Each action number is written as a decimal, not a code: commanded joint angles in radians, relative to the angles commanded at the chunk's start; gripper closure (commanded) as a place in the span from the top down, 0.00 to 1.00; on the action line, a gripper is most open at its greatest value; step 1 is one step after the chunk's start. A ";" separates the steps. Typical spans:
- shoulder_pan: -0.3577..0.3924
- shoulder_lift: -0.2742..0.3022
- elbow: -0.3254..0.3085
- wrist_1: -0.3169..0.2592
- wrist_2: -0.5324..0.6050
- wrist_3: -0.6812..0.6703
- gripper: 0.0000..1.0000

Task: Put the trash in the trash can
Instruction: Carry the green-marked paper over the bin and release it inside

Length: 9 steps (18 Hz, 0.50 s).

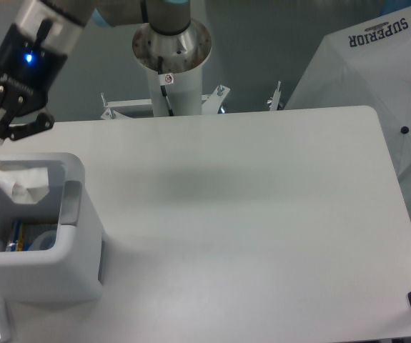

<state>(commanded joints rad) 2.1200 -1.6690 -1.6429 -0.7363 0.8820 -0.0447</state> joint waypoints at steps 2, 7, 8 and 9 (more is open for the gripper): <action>0.002 0.009 -0.002 0.002 0.000 0.005 1.00; 0.005 0.035 -0.002 0.000 0.012 0.011 1.00; 0.008 0.037 0.009 0.000 0.030 0.029 1.00; 0.014 0.040 0.009 -0.002 0.076 0.070 1.00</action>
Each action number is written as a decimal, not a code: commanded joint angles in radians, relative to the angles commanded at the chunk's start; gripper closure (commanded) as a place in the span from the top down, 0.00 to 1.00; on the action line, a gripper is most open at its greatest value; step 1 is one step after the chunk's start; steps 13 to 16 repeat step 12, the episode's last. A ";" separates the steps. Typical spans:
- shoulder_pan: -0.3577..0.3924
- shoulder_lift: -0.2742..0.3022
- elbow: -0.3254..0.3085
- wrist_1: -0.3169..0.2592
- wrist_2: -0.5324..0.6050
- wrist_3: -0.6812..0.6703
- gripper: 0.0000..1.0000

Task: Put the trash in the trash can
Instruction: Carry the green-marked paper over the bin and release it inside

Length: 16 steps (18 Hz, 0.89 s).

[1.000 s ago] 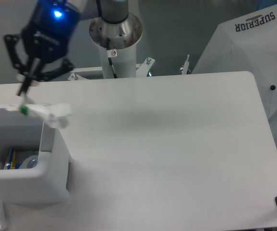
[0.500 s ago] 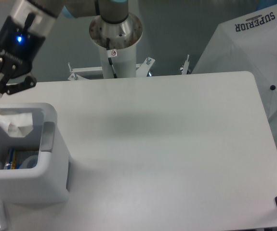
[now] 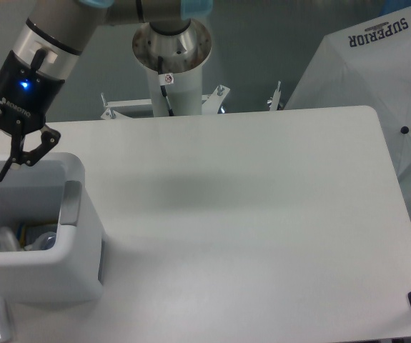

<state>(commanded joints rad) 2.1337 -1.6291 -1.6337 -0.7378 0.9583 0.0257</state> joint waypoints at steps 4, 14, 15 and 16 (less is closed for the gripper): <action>0.120 0.025 -0.028 0.000 0.218 0.267 1.00; 0.270 0.025 -0.070 -0.009 0.482 0.673 1.00; 0.270 0.025 -0.070 -0.009 0.482 0.673 1.00; 0.270 0.025 -0.070 -0.009 0.482 0.673 1.00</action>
